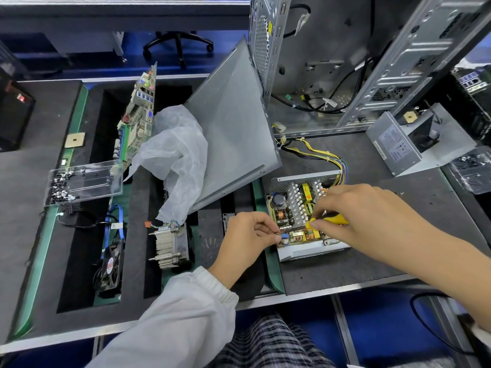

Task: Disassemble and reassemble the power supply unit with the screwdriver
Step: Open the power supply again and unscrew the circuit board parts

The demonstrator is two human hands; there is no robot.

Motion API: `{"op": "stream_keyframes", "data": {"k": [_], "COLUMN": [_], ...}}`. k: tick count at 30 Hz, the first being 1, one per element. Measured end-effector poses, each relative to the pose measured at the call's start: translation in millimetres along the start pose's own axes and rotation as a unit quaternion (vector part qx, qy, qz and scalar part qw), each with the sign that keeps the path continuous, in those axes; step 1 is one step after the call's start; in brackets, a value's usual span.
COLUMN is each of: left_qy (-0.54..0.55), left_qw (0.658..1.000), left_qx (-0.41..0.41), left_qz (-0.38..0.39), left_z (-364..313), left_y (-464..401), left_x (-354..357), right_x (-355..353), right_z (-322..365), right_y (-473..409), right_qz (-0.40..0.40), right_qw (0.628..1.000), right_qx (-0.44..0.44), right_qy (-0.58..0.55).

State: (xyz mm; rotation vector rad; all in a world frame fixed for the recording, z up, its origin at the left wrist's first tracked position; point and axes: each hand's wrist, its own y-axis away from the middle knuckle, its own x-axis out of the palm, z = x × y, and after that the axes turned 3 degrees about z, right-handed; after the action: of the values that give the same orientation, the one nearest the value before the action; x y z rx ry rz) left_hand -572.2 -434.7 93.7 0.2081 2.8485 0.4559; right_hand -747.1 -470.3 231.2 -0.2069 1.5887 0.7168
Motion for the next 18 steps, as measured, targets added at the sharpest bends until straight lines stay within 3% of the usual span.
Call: {"op": "stream_keyframes", "data": {"k": [10, 18], "left_qy": [0.002, -0.058], "left_qw": [1.000, 0.996], "left_qx": [0.009, 0.056], "left_qz": [-0.011, -0.032], "left_z": [1.6, 5.8], "left_y": [-1.1, -2.2], "left_x": [0.3, 8.7], "right_x": [-0.9, -2.8], "right_z": [0.8, 3.3], "right_y": [-0.1, -5.4], "right_qz": [0.006, 0.018], "right_qw": [1.000, 1.000], "right_qx": [0.003, -0.001], "right_qy": [0.023, 0.025]}}
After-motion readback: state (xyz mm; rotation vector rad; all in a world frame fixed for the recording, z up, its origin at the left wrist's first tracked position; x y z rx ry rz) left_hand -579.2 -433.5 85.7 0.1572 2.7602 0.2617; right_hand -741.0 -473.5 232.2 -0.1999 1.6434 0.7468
